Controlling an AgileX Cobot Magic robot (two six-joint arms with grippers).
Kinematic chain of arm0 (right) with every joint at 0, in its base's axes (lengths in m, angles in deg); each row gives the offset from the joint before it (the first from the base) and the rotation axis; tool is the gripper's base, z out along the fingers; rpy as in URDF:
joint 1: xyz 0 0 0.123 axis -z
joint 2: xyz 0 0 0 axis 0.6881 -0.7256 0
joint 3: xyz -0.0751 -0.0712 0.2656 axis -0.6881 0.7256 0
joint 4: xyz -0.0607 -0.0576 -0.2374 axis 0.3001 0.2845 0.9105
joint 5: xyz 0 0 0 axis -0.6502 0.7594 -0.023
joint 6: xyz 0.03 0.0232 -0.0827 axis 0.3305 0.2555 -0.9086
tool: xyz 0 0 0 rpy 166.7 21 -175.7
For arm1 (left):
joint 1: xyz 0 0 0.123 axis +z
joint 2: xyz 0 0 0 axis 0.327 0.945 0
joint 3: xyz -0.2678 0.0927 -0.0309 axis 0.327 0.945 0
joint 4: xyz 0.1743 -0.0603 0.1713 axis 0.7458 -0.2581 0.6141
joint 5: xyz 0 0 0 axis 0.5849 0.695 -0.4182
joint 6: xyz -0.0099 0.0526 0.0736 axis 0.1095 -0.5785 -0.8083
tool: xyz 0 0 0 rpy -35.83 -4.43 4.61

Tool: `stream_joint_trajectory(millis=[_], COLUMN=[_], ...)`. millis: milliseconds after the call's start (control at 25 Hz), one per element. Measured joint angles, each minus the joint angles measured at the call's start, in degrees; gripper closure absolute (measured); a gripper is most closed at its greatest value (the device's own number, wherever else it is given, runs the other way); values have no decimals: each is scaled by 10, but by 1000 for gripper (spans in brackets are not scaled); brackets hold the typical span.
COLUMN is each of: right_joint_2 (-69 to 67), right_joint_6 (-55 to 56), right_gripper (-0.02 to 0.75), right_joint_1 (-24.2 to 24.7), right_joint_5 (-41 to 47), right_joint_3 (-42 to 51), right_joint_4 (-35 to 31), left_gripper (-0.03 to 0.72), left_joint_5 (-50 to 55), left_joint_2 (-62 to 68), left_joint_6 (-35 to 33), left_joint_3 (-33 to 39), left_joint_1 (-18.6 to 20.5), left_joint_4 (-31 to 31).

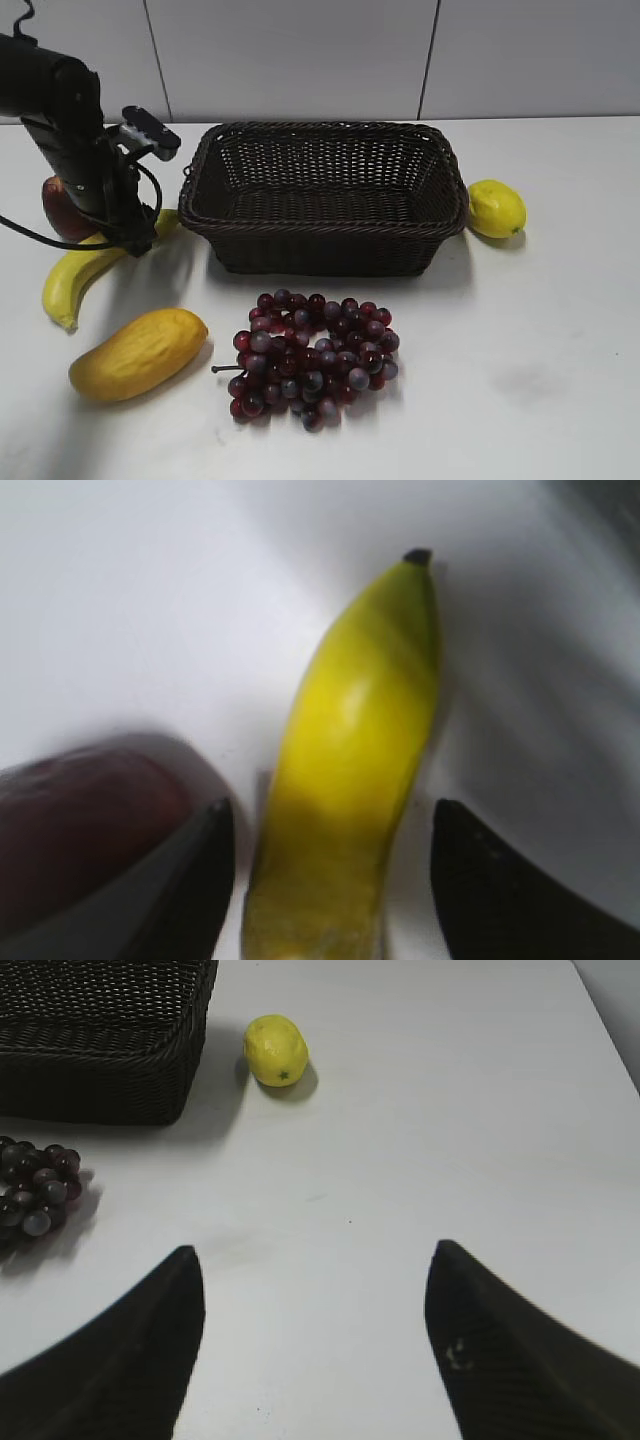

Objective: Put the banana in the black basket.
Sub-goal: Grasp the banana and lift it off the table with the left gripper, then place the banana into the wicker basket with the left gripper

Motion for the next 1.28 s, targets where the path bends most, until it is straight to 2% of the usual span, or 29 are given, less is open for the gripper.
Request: stream_joint_trajectory(millis=[160, 240, 320, 560, 800, 920, 1040, 1200, 1280], right_joint_2=[0, 0, 0, 0, 0, 0, 0, 0, 0], right_joint_6=[0, 0, 0, 0, 0, 0, 0, 0, 0], right_gripper=[218, 218, 218, 218, 218, 218, 218, 218, 218], right_joint_1=[0, 0, 0, 0, 0, 0, 0, 0, 0], right_joint_5=[0, 0, 0, 0, 0, 0, 0, 0, 0], right_joint_3=[0, 0, 0, 0, 0, 0, 0, 0, 0], right_joint_4=[0, 0, 0, 0, 0, 0, 0, 0, 0], left_gripper=[119, 186, 295, 287, 287, 287, 287, 287, 287], left_joint_5=[-1, 1, 10, 53, 74, 75, 79, 80, 72], left_joint_2=[7, 9, 9, -14, -114, -167, -198, -199, -189], left_joint_6=[0, 0, 0, 3, 8, -38, -96, -159, -212], left_joint_3=[-1, -1, -2, -1, -1, -3, -36, -111, -151], left_joint_1=[0, -2, -3, -4, -4, -5, -16, -57, -87], left_joint_4=[-14, -15, -18, -18, -19, -19, -18, -21, -27])
